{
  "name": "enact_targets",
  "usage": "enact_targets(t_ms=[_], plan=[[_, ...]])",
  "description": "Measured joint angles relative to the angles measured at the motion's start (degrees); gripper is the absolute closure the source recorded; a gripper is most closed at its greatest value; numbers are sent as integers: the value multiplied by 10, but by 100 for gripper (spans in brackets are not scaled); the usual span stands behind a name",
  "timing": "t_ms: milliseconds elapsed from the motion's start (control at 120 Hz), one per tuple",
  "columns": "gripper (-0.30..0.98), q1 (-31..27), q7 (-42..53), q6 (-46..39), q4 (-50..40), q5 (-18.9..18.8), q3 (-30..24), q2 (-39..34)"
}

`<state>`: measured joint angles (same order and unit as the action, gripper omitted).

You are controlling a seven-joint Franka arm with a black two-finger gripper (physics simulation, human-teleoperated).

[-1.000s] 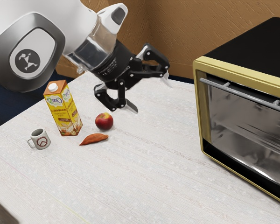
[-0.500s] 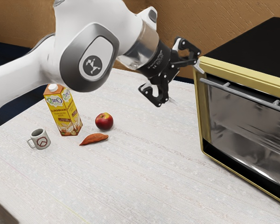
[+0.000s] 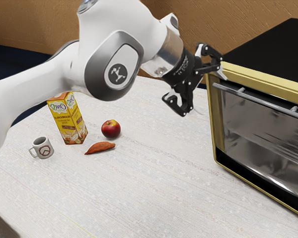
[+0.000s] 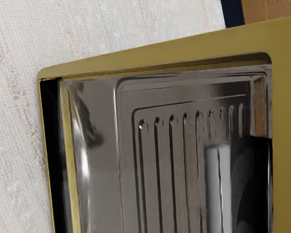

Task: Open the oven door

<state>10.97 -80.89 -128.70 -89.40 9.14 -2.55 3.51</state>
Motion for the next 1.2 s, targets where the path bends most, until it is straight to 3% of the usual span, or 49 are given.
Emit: enact_targets(t_ms=[467, 667, 833, 983, 1033, 1083, 1117, 1200], plan=[[0, 2, -20, -19, -21, 2, 1, 11], [0, 2, -25, -55, -184, -3, -1, -96], [0, -147, -28, -93, -387, 12, -122, -289], [0, -308, -8, -107, -517, 133, -261, -477], [1, -345, 11, -59, -425, 113, -253, -452], [1, -362, 39, 40, -213, 49, -216, -338], [1, -357, 58, 101, -122, 17, -182, -271], [0, -292, 97, 211, -62, -33, -101, -168]])
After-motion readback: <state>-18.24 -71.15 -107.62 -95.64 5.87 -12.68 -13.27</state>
